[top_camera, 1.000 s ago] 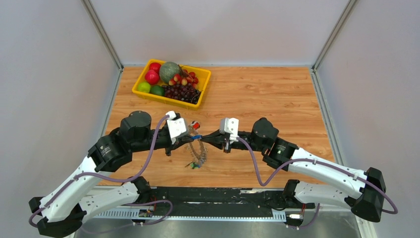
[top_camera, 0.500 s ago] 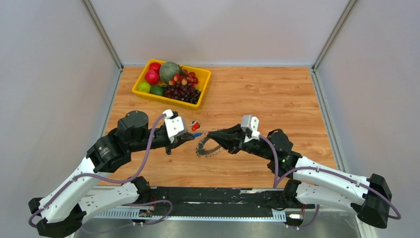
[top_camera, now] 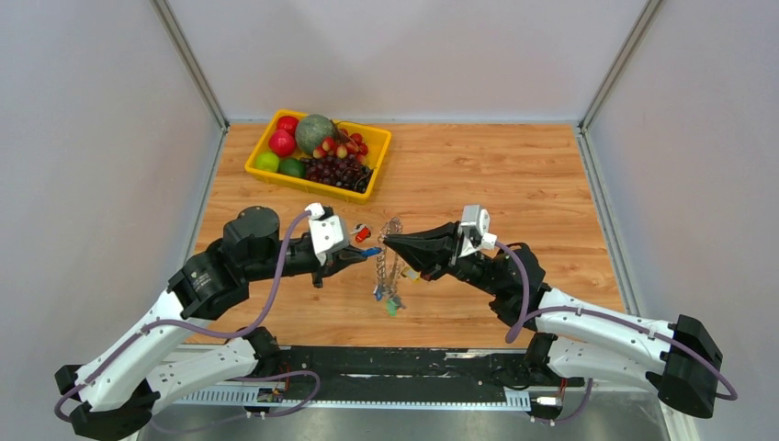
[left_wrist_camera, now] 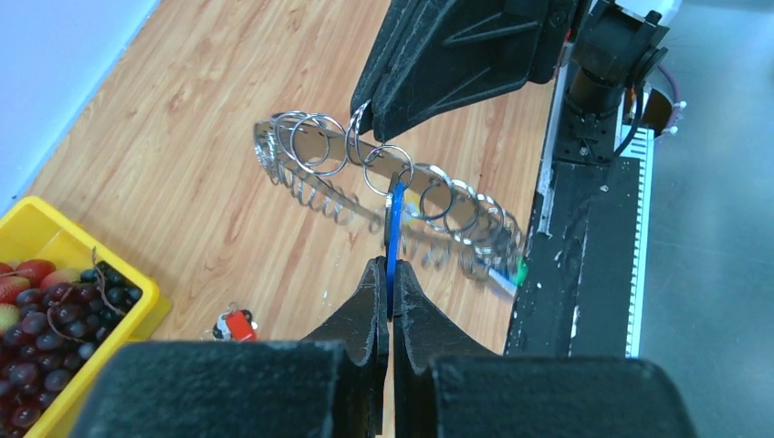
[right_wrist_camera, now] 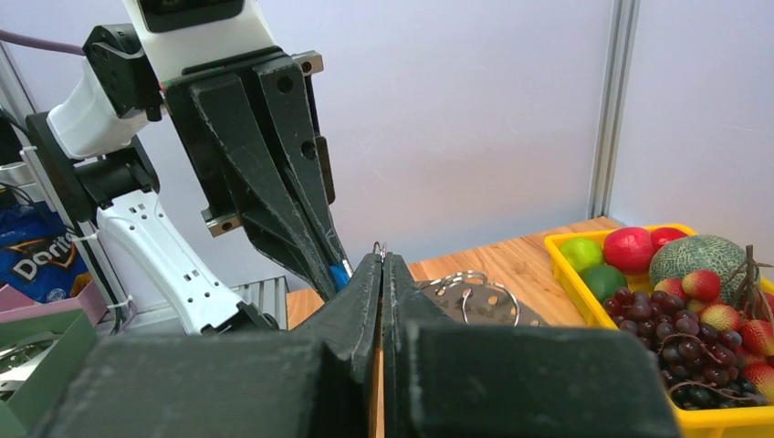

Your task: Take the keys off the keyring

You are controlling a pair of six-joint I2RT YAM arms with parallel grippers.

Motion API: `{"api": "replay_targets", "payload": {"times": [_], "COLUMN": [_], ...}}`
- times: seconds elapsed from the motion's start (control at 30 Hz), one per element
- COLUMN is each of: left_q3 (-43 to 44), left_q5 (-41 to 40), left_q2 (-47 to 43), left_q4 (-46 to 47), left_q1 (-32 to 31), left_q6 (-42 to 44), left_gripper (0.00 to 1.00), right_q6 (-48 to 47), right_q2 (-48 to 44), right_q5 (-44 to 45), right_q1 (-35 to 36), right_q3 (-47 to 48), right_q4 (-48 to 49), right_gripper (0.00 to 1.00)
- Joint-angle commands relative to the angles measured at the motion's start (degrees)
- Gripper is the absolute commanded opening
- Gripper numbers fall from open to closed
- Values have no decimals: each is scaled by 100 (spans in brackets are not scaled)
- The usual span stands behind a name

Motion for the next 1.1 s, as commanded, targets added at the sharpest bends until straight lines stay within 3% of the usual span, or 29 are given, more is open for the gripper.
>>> {"api": "replay_targets", "payload": {"times": [0.0, 0.53, 1.07], "left_q3": [1, 280, 357], "left_q5": [-170, -1324, -618], "left_q2": [-3, 21, -64], "left_q4": [-14, -274, -147], "left_q1": [-18, -20, -21], "left_q6": [61, 406, 662], "left_gripper": [0, 0, 0], "right_q6": [269, 869, 19], "right_q2": [-59, -249, 693], "right_q5": [32, -379, -1145], "right_q1": [-1, -5, -3], "right_q3": [303, 482, 1531], "right_q4": [517, -467, -2756], "right_gripper": [0, 0, 0]}}
